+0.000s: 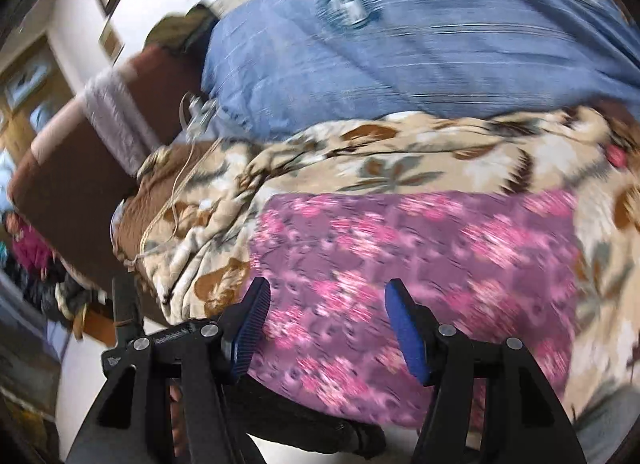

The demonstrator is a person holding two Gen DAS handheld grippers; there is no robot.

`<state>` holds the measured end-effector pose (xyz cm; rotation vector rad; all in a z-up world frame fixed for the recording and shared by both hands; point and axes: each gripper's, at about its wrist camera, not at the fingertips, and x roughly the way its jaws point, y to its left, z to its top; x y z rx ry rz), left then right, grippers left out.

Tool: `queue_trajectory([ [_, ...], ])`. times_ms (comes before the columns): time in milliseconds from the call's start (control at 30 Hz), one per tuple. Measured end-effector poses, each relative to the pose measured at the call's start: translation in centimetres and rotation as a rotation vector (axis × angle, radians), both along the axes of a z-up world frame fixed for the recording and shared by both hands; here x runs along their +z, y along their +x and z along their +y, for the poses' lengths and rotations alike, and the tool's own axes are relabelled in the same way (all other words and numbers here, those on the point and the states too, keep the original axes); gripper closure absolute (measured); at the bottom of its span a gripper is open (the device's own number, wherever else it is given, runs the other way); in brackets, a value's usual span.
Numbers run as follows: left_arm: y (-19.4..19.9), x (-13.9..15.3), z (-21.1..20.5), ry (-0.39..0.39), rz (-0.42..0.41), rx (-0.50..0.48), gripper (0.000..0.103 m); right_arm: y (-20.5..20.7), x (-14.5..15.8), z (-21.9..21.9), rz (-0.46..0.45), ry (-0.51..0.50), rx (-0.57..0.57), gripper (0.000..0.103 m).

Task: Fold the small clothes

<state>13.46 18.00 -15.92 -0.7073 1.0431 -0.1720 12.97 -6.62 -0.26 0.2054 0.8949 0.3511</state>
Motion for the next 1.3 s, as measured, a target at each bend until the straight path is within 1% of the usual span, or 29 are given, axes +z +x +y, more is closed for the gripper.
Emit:
queue_trajectory([
  [67,0.5,-0.5,-0.1,0.005,0.015,-0.007,0.047,1.8,-0.3,2.2,0.019,-0.008,0.041,0.041],
  [133,1.0,-1.5,0.2,-0.022,0.04,0.001,0.047,3.2,-0.8,4.0,0.038,-0.026,0.076,0.041],
  [200,1.2,-2.6,0.5,-0.064,0.06,0.008,0.047,5.3,-1.8,6.4,0.077,-0.022,0.146,0.041],
  [233,1.2,-3.0,0.5,-0.074,0.061,0.008,0.047,6.1,-2.5,7.6,0.104,-0.012,0.189,0.043],
  [300,0.9,-2.9,0.5,-0.072,0.037,-0.002,0.047,7.6,-3.6,10.1,0.143,-0.014,0.256,0.046],
  [367,0.7,-2.8,0.3,-0.065,0.022,-0.014,0.047,8.8,-4.7,12.3,0.169,-0.036,0.292,0.045],
  [400,0.5,-2.8,0.2,-0.065,0.017,-0.013,0.047,9.8,-5.6,13.6,0.205,-0.038,0.306,0.045],
  [500,0.4,-3.1,0.4,-0.093,0.003,0.004,0.048,11.9,-7.6,15.0,0.297,-0.03,0.296,0.045],
  [533,0.4,-3.0,0.4,-0.092,-0.01,-0.009,0.062,12.5,-8.2,15.3,0.327,-0.033,0.29,0.045],
  [567,0.3,-2.9,0.5,-0.101,-0.027,-0.017,0.095,13.1,-8.7,15.6,0.355,-0.039,0.287,0.045],
  [600,0.1,-2.7,0.3,-0.124,-0.045,-0.039,0.096,13.9,-9.3,16.0,0.391,-0.047,0.297,0.044],
  [633,-0.2,-2.4,0.2,-0.119,-0.069,-0.041,0.096,14.4,-9.6,16.3,0.416,-0.051,0.306,0.044],
  [667,-0.8,-1.6,0.1,-0.08,-0.113,-0.031,0.096,15.0,-9.7,16.6,0.433,-0.053,0.304,0.044],
  [767,-2.3,1.2,-1.1,0.025,-0.252,-0.045,0.097,16.6,-9.7,17.1,0.471,-0.077,0.302,0.044],
  [800,-3.0,2.3,-2.1,0.09,-0.308,-0.053,0.097,16.9,-9.8,17.4,0.492,-0.091,0.304,0.044],
  [867,-3.6,3.0,-3.2,0.153,-0.351,-0.069,0.097,17.1,-10.0,18.4,0.528,-0.147,0.353,0.043],
  [933,-3.8,3.3,-4.2,0.193,-0.372,-0.098,0.097,16.9,-10.4,19.4,0.55,-0.208,0.4,0.038],
  [1000,-3.8,3.3,-4.4,0.208,-0.378,-0.1,0.097,17.0,-11.4,20.5,0.553,-0.286,0.407,0.039],
  [1067,-3.5,3.2,-4.3,0.193,-0.374,-0.097,0.097,16.8,-12.9,21.7,0.568,-0.392,0.435,0.041],
  [1100,-3.5,3.2,-4.0,0.189,-0.372,-0.094,0.097,16.7,-13.4,22.3,0.56,-0.444,0.447,0.043],
  [1133,-3.4,3.2,-3.9,0.186,-0.371,-0.092,0.097,16.5,-13.6,22.7,0.548,-0.483,0.453,0.051],
  [1167,-3.4,3.1,-3.8,0.184,-0.37,-0.09,0.097,16.2,-13.8,23.3,0.519,-0.544,0.467,0.057],
  [1200,-3.2,3.2,-3.7,0.18,-0.37,-0.089,0.097,16.0,-13.8,23.5,0.491,-0.582,0.475,0.069],
  [1233,-3.2,3.2,-3.7,0.173,-0.37,-0.091,0.097,15.8,-13.7,23.5,0.469,-0.606,0.484,0.071],
  [1300,-3.3,3.3,-3.9,0.172,-0.371,-0.096,0.097,15.3,-13.9,23.0,0.458,-0.612,0.505,0.072],
])
